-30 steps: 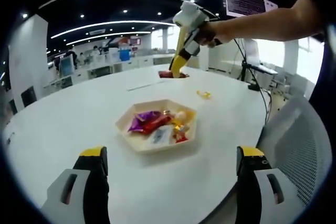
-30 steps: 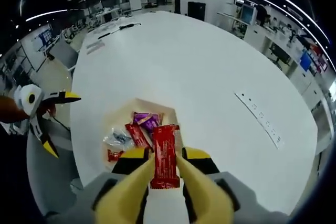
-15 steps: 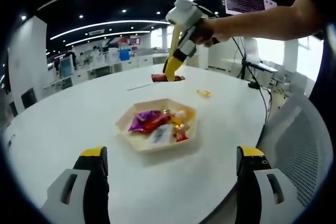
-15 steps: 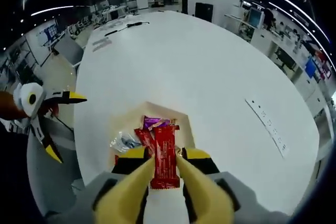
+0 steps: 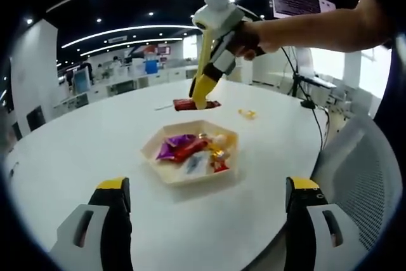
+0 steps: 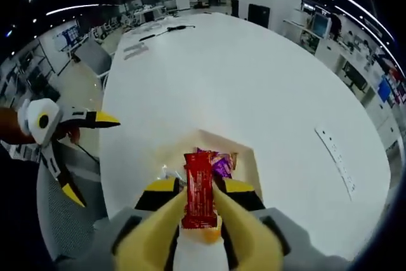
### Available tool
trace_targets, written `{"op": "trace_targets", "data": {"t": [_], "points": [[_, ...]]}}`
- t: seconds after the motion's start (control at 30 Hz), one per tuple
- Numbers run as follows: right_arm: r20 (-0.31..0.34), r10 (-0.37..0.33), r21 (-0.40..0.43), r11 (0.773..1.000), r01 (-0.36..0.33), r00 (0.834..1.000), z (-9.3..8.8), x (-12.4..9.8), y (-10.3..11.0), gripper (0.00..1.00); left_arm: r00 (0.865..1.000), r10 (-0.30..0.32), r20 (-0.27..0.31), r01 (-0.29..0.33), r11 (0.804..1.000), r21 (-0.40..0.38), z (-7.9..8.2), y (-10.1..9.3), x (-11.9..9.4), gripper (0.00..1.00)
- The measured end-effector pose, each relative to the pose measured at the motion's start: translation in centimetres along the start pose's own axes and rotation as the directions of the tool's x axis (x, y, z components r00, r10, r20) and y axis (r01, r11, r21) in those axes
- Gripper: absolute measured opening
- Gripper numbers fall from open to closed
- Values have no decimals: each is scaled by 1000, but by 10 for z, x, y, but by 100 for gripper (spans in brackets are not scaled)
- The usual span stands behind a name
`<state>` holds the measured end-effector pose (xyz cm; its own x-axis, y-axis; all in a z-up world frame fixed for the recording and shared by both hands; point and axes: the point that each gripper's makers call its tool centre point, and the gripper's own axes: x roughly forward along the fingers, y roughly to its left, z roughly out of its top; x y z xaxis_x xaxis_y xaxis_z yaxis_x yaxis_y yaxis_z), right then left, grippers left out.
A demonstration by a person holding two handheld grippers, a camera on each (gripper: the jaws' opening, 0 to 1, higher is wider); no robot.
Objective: Place the target food into the container with the food tongs after gripping and lifting it, then release it inside without dropping or visibly crushing the food.
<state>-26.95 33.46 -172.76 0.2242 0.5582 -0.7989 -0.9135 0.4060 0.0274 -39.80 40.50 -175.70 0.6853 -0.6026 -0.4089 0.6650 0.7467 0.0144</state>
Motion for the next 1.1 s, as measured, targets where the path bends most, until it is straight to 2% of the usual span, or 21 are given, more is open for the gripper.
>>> {"op": "trace_targets", "data": {"t": [0.13,0.17,0.23,0.5,0.73,0.83,1.1], "points": [[34,-16,-28,999,17,999,5,0,-2,26,1000,0,1,0,1000,-1,0,0,0,98],[36,3,-25,1000,-2,999,6,1,0,26,1000,1,0,-1,1000,0,0,0,0,98],[22,-11,-53,999,12,1000,3,1,0,25,1000,1,2,-1,1000,-1,0,0,0,98],[45,-11,-50,999,13,999,5,-3,-1,26,1000,1,1,-1,1000,0,0,0,0,98],[96,-25,-71,997,31,995,12,-8,-5,27,1000,2,-4,-2,1000,2,-1,0,0,98],[106,-2,-112,994,14,994,10,-10,-3,27,1000,2,-1,-2,1000,-1,0,0,-1,98],[117,-15,-118,993,29,993,2,-15,-9,28,1000,1,0,-1,1000,-3,1,0,0,99]]}}
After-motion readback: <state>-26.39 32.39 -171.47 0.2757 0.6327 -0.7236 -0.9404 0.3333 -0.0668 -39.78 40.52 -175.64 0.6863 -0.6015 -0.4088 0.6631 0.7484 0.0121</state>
